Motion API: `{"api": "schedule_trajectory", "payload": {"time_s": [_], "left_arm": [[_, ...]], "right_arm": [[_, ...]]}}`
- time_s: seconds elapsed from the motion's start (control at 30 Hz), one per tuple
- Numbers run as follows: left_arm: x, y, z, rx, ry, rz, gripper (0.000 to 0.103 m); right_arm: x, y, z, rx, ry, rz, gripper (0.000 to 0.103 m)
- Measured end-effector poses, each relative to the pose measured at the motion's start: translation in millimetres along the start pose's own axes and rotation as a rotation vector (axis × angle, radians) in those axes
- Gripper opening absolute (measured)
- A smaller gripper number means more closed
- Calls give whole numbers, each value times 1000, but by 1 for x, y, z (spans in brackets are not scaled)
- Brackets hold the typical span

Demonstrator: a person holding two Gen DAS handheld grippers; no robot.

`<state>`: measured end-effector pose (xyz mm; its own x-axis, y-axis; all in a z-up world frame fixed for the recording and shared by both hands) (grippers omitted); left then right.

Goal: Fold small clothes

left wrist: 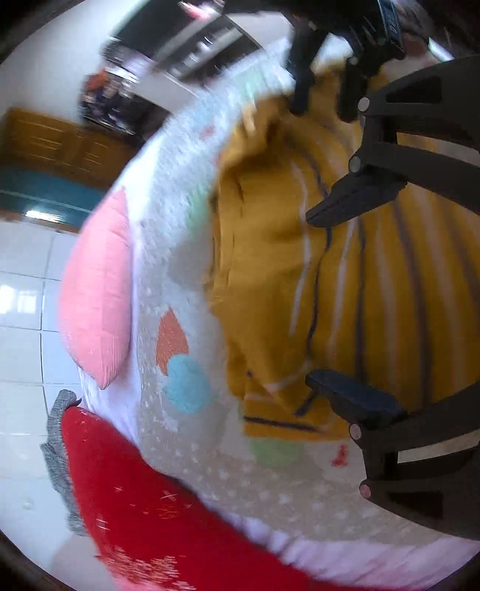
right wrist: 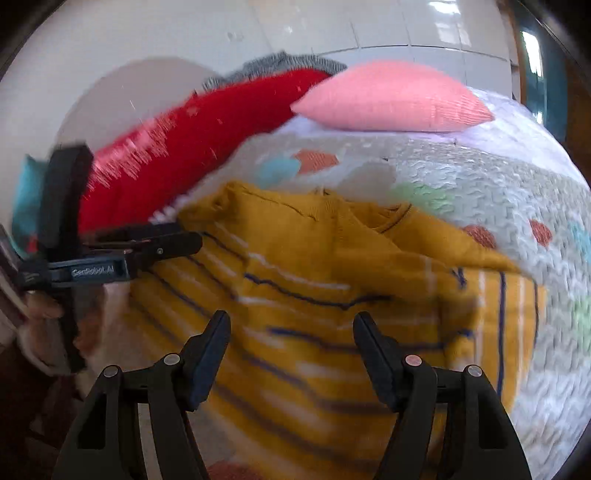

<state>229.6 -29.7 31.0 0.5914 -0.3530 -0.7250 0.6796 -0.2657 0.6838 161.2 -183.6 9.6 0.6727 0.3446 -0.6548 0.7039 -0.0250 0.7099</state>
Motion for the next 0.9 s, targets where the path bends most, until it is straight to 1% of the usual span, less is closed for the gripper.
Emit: {"api": "schedule_trajectory", "payload": {"time_s": [0.03,0.07,0.1,0.13,0.17,0.2,0.23,0.27,0.3,0.37,0.43,0.5,0.57,0.6,0.67,0.73,0.8,0.83,0.9], "left_arm": [[11,4,-9,-5,31,-9,78],[26,9,-23,-46,54,-32,78],[36,10,-33,-79,60,-49,78],[48,12,-47,-124,77,-74,78],[60,13,-63,-175,109,-100,78],[69,13,-77,-233,111,-119,78],[76,12,-89,-301,88,-131,78],[81,11,-105,-399,57,-129,78],[82,11,-116,-462,49,-117,78],[81,9,-130,-537,28,-107,79],[75,7,-138,-583,5,-91,79],[59,5,-143,-587,11,-63,79],[39,4,-147,-574,28,-36,79],[28,3,-148,-565,32,-25,79],[6,-1,-150,-545,26,-5,79],[-12,-10,-146,-517,6,4,80],[-25,-27,-135,-477,-23,-1,83],[-29,-36,-130,-460,-39,-10,84],[-29,-59,-116,-427,-89,-47,84]], "right_arm": [[12,3,7,-5,-33,-12,74],[26,7,20,-3,-87,-25,73],[37,11,36,9,-152,-28,73],[46,16,53,38,-200,-29,73],[54,20,73,101,-217,-28,72],[58,24,91,168,-225,-19,72],[60,27,113,252,-236,0,71],[60,29,127,310,-223,15,71],[59,29,138,368,-197,32,70],[56,30,150,427,-170,55,70],[53,32,151,420,-174,49,70],[36,38,154,386,-225,63,71],[10,45,160,353,-302,102,72],[-2,45,163,349,-307,112,72],[-32,39,166,352,-307,120,73],[-59,25,166,351,-298,118,76],[-81,3,162,355,-270,104,78],[-92,-15,156,362,-245,89,78],[-103,-39,148,374,-203,68,79]]}}
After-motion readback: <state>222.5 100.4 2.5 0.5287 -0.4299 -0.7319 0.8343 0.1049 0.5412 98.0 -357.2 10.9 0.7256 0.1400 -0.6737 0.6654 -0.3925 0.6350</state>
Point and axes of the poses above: each gripper's, at about its wrist camera, not at the fingertips, and x roughly the way its jaws point, z to its right, y to its top, the point moved 6 cm from there along x, roughly the way its jaws point, and after that the axes turned 5 degrees about z, right-handed, at the moved point
